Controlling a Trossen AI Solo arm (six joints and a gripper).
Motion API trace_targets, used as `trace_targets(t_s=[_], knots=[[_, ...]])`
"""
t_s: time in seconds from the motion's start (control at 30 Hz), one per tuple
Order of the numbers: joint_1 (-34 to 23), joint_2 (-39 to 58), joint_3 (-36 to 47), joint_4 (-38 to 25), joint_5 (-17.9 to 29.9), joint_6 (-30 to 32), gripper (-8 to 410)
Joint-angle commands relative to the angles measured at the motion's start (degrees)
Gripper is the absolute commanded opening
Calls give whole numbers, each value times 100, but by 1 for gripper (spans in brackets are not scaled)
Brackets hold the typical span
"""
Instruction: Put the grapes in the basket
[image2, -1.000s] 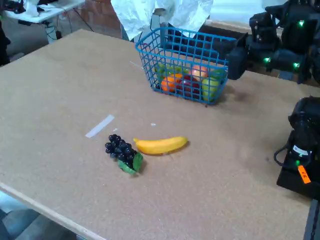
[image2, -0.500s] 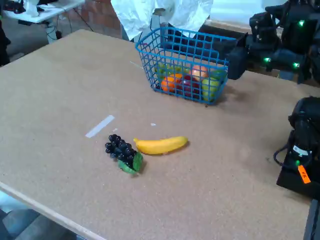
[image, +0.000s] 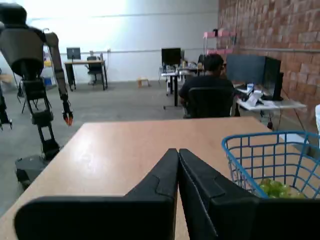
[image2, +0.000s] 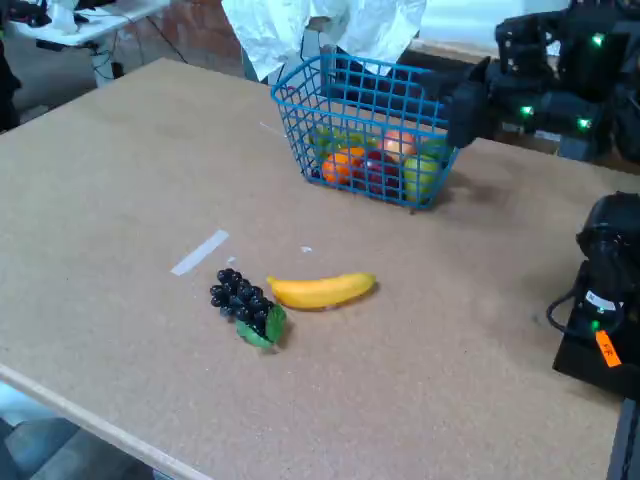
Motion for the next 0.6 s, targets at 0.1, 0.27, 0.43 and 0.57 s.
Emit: trace_targets(t_s=[0.1, 0.27, 0.43, 0.57], knots=[[2, 1491, 927, 48, -4, -304, 0], [11, 2638, 1869, -184, -197, -575, 0], [116, 3871, 2671, -275, -330, -597, 12], [269, 4848, 3211, -267, -608, -588, 51]])
